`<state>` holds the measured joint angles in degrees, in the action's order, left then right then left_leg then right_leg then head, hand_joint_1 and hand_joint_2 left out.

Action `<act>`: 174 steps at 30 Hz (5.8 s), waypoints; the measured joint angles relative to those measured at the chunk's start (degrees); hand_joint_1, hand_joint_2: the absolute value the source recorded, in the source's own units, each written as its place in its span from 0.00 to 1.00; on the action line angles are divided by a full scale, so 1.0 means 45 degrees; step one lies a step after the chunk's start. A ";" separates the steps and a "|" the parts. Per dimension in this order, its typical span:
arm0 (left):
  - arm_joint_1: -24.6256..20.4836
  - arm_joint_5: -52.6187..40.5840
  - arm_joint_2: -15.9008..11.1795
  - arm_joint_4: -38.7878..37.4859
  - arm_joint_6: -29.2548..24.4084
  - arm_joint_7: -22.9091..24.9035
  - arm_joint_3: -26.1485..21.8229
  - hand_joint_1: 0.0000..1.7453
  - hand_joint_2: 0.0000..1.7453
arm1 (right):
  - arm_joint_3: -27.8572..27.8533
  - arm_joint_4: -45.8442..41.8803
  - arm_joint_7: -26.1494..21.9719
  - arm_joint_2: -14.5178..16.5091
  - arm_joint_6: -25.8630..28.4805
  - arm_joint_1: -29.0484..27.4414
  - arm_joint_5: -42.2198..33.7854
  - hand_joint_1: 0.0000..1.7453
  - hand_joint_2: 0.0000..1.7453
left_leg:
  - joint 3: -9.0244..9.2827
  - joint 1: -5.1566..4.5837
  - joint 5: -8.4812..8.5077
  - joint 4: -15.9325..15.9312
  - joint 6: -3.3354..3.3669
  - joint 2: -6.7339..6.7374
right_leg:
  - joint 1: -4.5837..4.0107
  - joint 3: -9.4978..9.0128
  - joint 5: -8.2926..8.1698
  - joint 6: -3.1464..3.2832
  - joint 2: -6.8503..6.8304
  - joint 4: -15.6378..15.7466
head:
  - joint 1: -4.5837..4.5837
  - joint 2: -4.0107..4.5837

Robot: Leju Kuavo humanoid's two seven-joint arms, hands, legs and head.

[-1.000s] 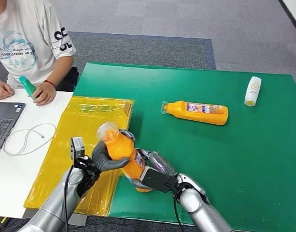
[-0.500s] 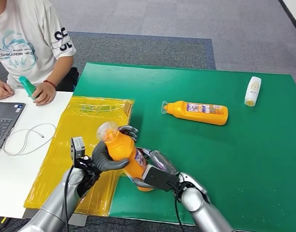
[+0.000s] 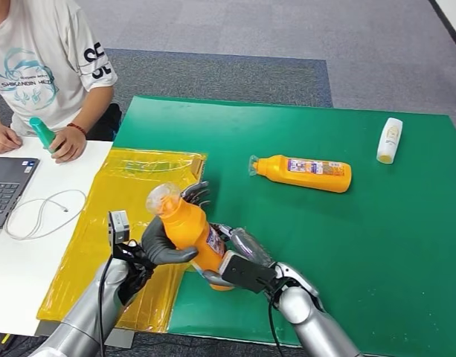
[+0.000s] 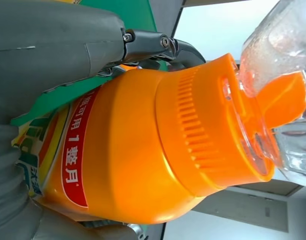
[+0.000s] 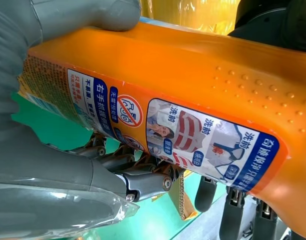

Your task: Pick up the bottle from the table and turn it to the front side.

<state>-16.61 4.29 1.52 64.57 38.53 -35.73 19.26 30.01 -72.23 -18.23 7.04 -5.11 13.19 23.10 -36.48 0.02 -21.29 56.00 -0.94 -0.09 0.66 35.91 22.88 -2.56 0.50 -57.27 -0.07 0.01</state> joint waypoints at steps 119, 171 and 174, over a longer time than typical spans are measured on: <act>0.0022 -0.4388 -0.0380 0.2036 -0.3571 0.0761 0.2274 1.00 1.00 | -0.2151 0.1047 -0.0969 0.0352 -0.1805 0.0151 -0.3225 0.00 1.00 | -0.0001 0.0001 0.0001 0.0001 -0.0002 0.0002 | 0.0000 0.0009 -0.0004 0.0002 0.0003 0.0000 | 0.0002 0.0001; -0.3273 -0.4192 -0.4456 0.4035 -0.3655 0.3814 0.5833 1.00 1.00 | -0.7393 0.0019 -0.1404 -0.0085 0.0437 0.0614 -0.2992 0.00 1.00 | -0.0007 0.0008 0.0020 0.0002 -0.0027 0.0005 | -0.0009 0.0024 -0.0024 0.0027 0.0009 -0.0008 | 0.0003 0.0000; -0.3175 -0.4251 -0.4469 0.4135 -0.3665 0.3815 0.5835 1.00 1.00 | -0.8113 -0.0505 -0.1330 -0.0087 0.0017 0.0536 -0.3031 0.00 1.00 | -0.0008 0.0009 0.0020 0.0001 -0.0027 0.0005 | -0.0010 0.0028 -0.0024 0.0028 0.0010 -0.0008 | 0.0004 0.0000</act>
<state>-30.90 -14.84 -18.58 83.17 22.04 -18.56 45.51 -6.50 -74.50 -24.21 6.64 -5.04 15.60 9.46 -36.52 0.06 -21.20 56.01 -1.06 -0.06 0.61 36.03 22.77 -2.44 0.55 -57.30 -0.05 0.01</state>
